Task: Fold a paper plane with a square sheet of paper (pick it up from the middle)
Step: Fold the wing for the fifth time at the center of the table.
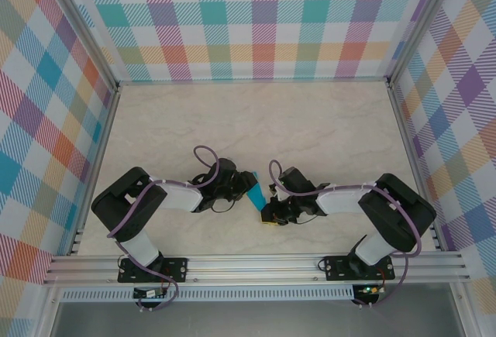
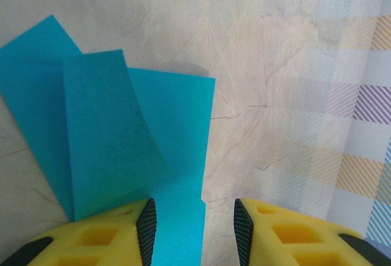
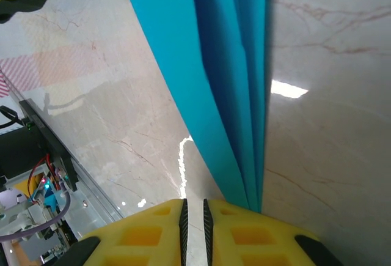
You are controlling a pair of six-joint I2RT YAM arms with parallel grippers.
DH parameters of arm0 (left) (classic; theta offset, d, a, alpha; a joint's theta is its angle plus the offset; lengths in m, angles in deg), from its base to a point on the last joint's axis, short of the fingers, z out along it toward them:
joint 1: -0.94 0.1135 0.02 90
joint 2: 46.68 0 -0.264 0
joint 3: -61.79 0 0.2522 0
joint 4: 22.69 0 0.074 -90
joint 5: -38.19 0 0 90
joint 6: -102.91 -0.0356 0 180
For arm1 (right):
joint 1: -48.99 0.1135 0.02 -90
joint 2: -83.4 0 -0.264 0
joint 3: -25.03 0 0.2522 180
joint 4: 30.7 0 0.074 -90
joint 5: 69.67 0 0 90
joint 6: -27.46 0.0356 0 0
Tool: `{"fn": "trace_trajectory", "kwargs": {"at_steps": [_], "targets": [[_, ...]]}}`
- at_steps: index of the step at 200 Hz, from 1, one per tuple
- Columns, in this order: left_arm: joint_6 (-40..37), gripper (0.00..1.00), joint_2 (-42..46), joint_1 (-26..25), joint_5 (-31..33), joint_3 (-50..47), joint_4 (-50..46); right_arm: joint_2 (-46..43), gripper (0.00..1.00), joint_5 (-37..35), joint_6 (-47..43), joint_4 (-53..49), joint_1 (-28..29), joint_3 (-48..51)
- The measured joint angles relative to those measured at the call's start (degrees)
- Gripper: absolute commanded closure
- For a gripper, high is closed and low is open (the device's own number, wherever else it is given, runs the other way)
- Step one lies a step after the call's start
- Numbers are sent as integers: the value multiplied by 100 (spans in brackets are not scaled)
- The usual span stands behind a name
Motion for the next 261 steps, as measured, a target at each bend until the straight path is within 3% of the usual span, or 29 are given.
{"fn": "trace_trajectory", "kwargs": {"at_steps": [58,113,146,196,261], "targets": [[0,60,-9,0,-4,4,-2,-92,89,-111,144,-116,-7,26],[0,60,-7,0,-4,4,-7,-1303,84,-365,-55,-868,-31,-205],[0,60,-7,2,-4,9,-11,-699,84,-286,-184,-798,-42,-833],[0,60,-9,0,-4,37,-61,321,84,-337,-181,-837,-44,-970],[0,60,-9,0,-4,37,-66,393,82,-341,-162,-492,-48,-684]]}}
